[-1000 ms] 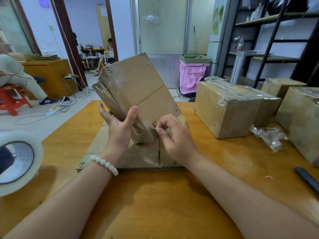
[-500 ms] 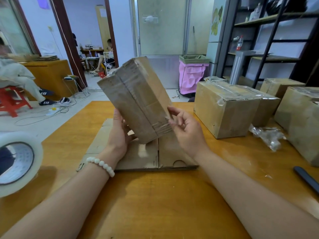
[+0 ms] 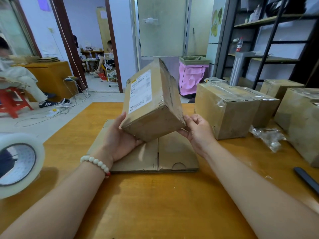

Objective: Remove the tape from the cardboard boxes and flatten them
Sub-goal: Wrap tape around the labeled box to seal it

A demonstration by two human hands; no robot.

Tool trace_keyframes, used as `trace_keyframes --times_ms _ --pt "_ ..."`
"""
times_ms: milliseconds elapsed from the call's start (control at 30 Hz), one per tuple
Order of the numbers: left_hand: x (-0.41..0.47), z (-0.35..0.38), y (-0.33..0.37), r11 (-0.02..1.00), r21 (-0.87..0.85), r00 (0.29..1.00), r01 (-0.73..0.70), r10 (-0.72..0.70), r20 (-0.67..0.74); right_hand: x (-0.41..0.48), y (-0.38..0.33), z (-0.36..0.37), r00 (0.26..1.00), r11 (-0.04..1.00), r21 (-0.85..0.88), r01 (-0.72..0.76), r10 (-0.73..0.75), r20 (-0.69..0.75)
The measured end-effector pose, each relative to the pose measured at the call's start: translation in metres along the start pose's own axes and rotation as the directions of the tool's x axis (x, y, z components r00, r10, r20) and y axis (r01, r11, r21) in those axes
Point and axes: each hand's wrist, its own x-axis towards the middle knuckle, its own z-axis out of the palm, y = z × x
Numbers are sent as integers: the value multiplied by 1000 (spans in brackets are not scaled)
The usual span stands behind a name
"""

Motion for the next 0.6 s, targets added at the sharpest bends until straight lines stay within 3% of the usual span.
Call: trace_keyframes --times_ms 100,167,233,400,500,600 --pt "1 1 0 996 88 1000 10 -8 -20 2 3 -4 997 961 -278 11 -30 -65" --pt "2 3 -2 988 156 997 -13 25 -75 3 7 -5 986 834 -551 18 -106 -129" --pt "1 2 -3 974 217 986 -61 93 -140 1 8 -3 983 769 -640 9 -125 -135" --pt "2 -2 -1 951 220 939 -218 266 -220 -4 5 1 999 855 -517 -50 40 -31" --pt "3 -2 -1 933 286 914 -219 298 -274 -3 4 1 990 889 -438 -136 135 -33" --pt "3 -1 0 917 328 875 -227 340 -345 1 -5 -1 984 968 -177 -179 177 -28"
